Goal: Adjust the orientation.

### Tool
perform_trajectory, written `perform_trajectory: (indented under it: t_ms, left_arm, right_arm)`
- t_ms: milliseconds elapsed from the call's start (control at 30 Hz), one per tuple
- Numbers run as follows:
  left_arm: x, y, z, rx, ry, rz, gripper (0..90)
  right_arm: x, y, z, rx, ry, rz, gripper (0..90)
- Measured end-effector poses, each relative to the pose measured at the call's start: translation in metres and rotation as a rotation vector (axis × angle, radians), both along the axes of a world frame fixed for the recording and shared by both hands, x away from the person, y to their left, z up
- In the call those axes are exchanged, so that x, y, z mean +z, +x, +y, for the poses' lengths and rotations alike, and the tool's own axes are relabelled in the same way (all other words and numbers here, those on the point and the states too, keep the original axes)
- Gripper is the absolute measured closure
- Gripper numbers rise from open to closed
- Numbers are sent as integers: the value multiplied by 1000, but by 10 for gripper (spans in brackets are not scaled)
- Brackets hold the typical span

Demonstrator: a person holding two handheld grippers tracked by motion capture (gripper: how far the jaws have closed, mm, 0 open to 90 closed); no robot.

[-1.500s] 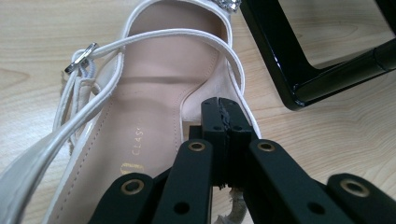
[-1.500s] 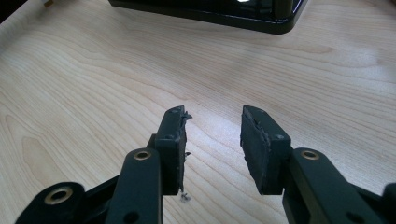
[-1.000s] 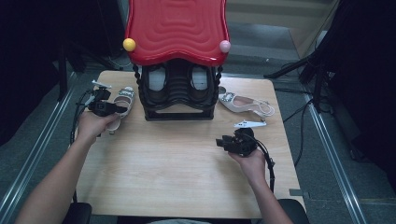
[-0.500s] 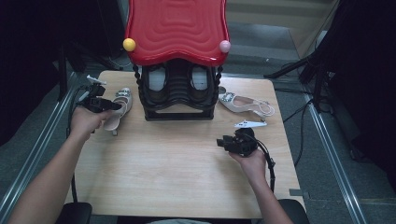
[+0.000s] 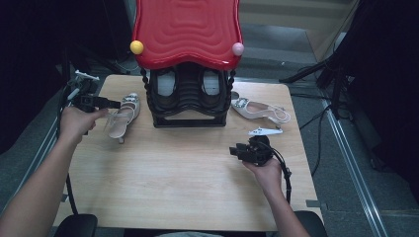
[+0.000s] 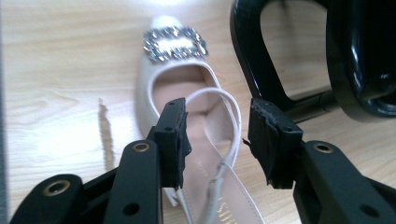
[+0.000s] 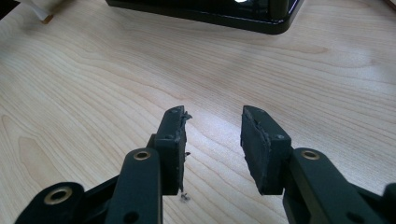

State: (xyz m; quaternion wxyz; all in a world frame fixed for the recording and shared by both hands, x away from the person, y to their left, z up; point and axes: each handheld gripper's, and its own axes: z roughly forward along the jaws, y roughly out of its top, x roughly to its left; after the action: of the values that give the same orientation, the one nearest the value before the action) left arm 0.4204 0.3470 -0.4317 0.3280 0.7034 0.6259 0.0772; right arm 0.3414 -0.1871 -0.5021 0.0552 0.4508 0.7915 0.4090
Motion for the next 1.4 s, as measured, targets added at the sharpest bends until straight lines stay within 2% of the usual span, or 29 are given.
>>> perform_trajectory:
  t_ms: [200, 267, 367, 467, 533, 600, 667, 733, 833, 1000, 1167, 1233, 1267, 1333, 1400]
  left_arm:
    - [0, 0, 12, 25, 2, 5, 560]
    - [-6, 1, 14, 19, 23, 40, 543]
    - [-17, 2, 13, 37, 17, 57, 541]
    - [-29, 4, 11, 37, 47, 74, 538]
    - [-35, 6, 9, 61, 42, 75, 535]
    - [-40, 7, 9, 60, 51, 83, 535]
    - [-45, 9, 9, 63, 35, 93, 532]
    - [-48, 10, 7, 64, 38, 90, 529]
    - [-51, 12, 3, 53, 46, 113, 527]
    - [-50, 15, -6, 44, 67, 111, 519]
    - [-50, 18, -9, 48, 112, 137, 512]
    - [-54, 19, -5, 62, 104, 142, 515]
    - [-56, 19, -3, 72, 78, 142, 509]
    - [-58, 18, 0, 73, 57, 140, 511]
    - [-58, 18, 0, 63, 42, 132, 571]
  right_arm:
    - [0, 0, 0, 0, -1, -1, 618]
    - [0, 0, 0, 1, -2, -1, 618]
    - [0, 0, 0, 1, -3, -2, 617]
    - [0, 0, 0, -2, -1, -1, 618]
    - [0, 0, 0, -2, 0, 0, 617]
    - [0, 0, 0, -3, 0, 0, 618]
    - [0, 0, -1, -3, 0, 0, 618]
    - [0, 0, -1, -4, 0, 2, 618]
    - [0, -1, -1, -4, 0, -1, 618]
    - [0, -1, 0, -3, -1, -1, 618]
    - [-1, -1, 1, 3, -4, -3, 618]
    - [0, -1, 1, 1, -5, -4, 618]
    - [0, -1, 0, 0, -5, -2, 617]
    - [0, -1, 0, -1, -4, -2, 617]
    - [-1, -1, 0, 0, -4, -3, 618]
